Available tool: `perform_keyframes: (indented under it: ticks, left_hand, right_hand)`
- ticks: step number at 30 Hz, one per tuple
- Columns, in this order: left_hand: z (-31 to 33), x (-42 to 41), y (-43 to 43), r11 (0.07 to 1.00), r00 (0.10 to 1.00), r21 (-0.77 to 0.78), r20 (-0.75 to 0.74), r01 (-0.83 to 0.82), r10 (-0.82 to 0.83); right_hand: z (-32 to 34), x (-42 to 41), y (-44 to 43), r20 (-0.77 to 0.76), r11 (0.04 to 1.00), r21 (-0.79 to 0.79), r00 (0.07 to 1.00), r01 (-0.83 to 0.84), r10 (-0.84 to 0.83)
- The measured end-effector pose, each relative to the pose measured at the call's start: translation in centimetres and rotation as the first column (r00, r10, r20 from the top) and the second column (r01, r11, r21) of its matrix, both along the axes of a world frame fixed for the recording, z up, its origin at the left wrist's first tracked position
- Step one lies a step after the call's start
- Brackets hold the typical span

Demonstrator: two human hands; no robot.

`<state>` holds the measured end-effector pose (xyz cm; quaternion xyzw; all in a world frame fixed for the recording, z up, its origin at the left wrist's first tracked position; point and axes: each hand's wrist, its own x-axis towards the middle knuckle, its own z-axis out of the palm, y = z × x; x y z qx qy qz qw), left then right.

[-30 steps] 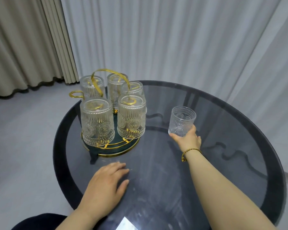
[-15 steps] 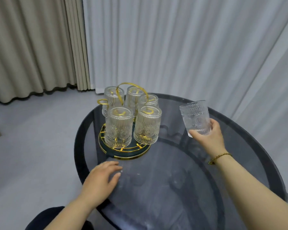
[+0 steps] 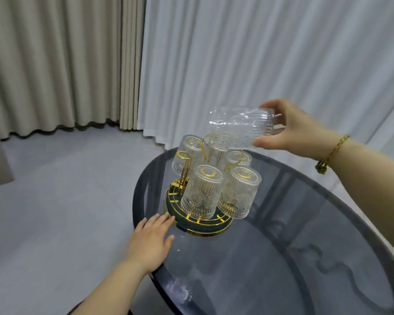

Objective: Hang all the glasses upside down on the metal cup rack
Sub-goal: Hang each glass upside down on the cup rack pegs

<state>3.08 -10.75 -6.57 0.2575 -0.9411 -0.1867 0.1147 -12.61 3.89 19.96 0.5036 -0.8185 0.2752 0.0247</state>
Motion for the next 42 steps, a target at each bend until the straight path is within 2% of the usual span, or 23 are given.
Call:
perform_keyframes:
  ticks: [4,8,17,21,30,42]
  left_hand:
    - [-0.2,-0.1,-0.3,1.0,1.0,0.005,0.001,0.008,-0.008]
    - [-0.4,0.0,-0.4,1.0,1.0,0.001,-0.005,0.011,-0.011]
    - [-0.8,0.0,-0.9,0.999,0.999,0.024,-0.033,0.023,-0.023]
    - [-1.0,0.0,-0.8,1.0,0.999,0.024,-0.039,0.018,-0.017]
    - [-1.3,-0.2,-0.9,1.0,0.999,0.025,-0.054,0.009,-0.008]
    - [-1.4,-0.3,-0.9,1.0,0.999,0.008,-0.045,0.0,0.0]
  right_hand:
    - [1.5,1.3,-5.9,-0.159,0.962,0.265,0.982,-0.061,0.106]
    - [1.0,1.9,-10.4,-0.24,0.92,0.387,0.956,-0.064,0.168]
    - [0.9,1.8,-13.7,-0.29,0.853,0.522,0.941,0.003,0.174]
    - [-1.4,1.7,-13.9,-0.243,0.83,0.558,0.955,-0.007,0.171]
    - [-6.2,2.0,-15.1,-0.138,0.792,0.608,0.973,-0.062,0.182]
    - [-7.1,2.2,-14.8,-0.155,0.769,0.636,0.964,-0.07,0.216]
